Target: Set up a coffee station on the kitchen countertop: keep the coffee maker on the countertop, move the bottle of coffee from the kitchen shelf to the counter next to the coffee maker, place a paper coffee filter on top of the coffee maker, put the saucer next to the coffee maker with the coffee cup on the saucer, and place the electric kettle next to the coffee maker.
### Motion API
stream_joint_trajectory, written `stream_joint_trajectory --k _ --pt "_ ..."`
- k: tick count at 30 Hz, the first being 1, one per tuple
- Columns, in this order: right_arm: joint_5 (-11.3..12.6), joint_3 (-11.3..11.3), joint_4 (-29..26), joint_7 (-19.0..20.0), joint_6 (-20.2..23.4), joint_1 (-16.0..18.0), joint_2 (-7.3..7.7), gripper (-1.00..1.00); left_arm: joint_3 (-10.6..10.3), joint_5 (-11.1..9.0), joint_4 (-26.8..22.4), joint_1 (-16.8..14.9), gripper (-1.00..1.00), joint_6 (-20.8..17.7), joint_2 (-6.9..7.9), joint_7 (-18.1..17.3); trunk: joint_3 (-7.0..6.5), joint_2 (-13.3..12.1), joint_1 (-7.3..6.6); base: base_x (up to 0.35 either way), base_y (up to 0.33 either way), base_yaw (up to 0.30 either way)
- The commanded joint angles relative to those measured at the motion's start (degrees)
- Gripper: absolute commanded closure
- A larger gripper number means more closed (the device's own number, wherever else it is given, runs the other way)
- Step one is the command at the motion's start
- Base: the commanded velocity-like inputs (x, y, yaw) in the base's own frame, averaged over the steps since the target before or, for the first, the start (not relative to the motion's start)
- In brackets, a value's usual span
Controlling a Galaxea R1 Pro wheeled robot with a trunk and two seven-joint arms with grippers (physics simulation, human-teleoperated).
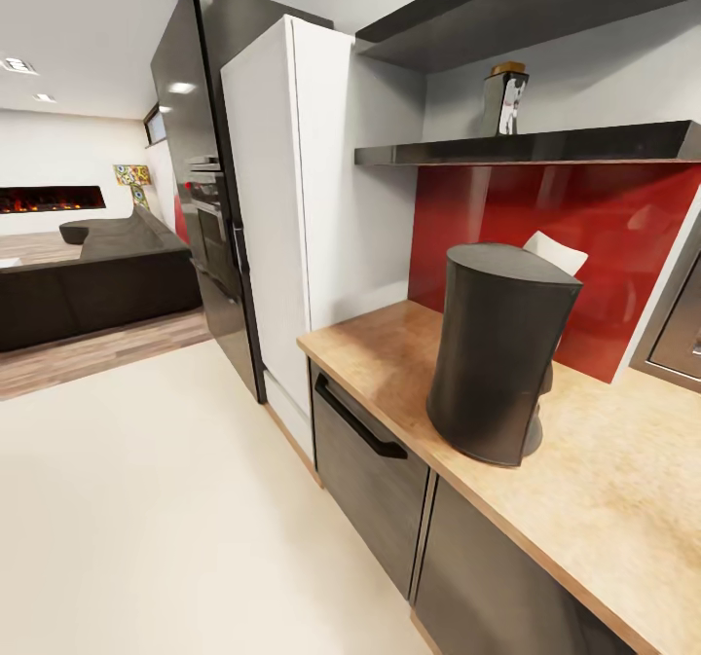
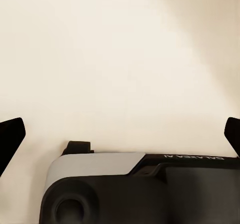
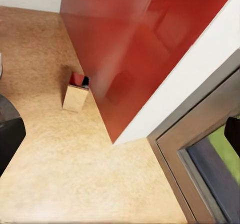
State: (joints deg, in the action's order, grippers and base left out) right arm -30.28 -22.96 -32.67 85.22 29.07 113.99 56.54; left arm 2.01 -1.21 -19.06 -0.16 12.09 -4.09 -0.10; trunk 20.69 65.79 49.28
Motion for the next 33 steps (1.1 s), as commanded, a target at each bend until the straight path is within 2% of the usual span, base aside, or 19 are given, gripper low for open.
stream_joint_trajectory --k 1,13,15,17,22,24,31,33 --pt "-0.13 -0.16 0.54 0.23 0.57 0.1 0.1 -1.0 0.19 -0.14 -0.01 -0.02 -1.0 0.13 -0.04 -0.03 0.07 0.04 0.0 0.0 0.0 0.0" --pt "-0.09 -0.13 2.83 -0.17 0.63 0.1 0.15 -1.0 0.16 -0.14 -0.01 -0.02 -1.0 0.13 -0.04 -0.06 0.07 0.04 0.0 0.0 0.0 0.0" --pt "-0.09 -0.12 3.54 -0.89 0.64 0.1 0.15 -1.0 0.15 -0.13 -0.01 -0.02 -1.0 0.13 -0.04 -0.05 0.07 0.04 0.0 0.0 0.0 0.0" --pt "-0.07 -0.09 5.82 -4.4 0.64 0.1 0.15 -1.0 0.12 -0.12 -0.01 -0.02 -1.0 0.13 -0.04 -0.04 0.07 0.04 0.0 0.0 0.0 0.0" --pt "1.56 1.54 4.15 -5.93 1.22 -1.54 -1.31 -1.0 0.1 -0.67 -1.52 0.33 -1.0 0.25 -1.67 -0.14 0.07 0.04 0.0 0.0 0.0 0.0" --pt "2.21 2.19 3.5 -6.58 1.22 -2.18 -1.31 -1.0 0.1 -0.67 -1.52 0.33 -1.0 0.25 -2.27 -0.14 0.07 0.04 0.0 0.0 0.0 0.0" --pt "4.47 2.57 1.25 -6.67 1.22 -4.43 -1.31 -1.0 0.1 -0.67 -1.52 0.33 -1.0 0.25 -2.27 -0.14 0.07 0.04 0.0 0.0 0.0 0.0" --pt "3.8 1.91 1.92 -6.01 1.33 -3.77 -0.65 -1.0 0.22 -0.72 -2.18 0.33 -1.0 0.3 -2.93 -0.16 0.07 0.04 0.0 0.0 0.0 0.0"
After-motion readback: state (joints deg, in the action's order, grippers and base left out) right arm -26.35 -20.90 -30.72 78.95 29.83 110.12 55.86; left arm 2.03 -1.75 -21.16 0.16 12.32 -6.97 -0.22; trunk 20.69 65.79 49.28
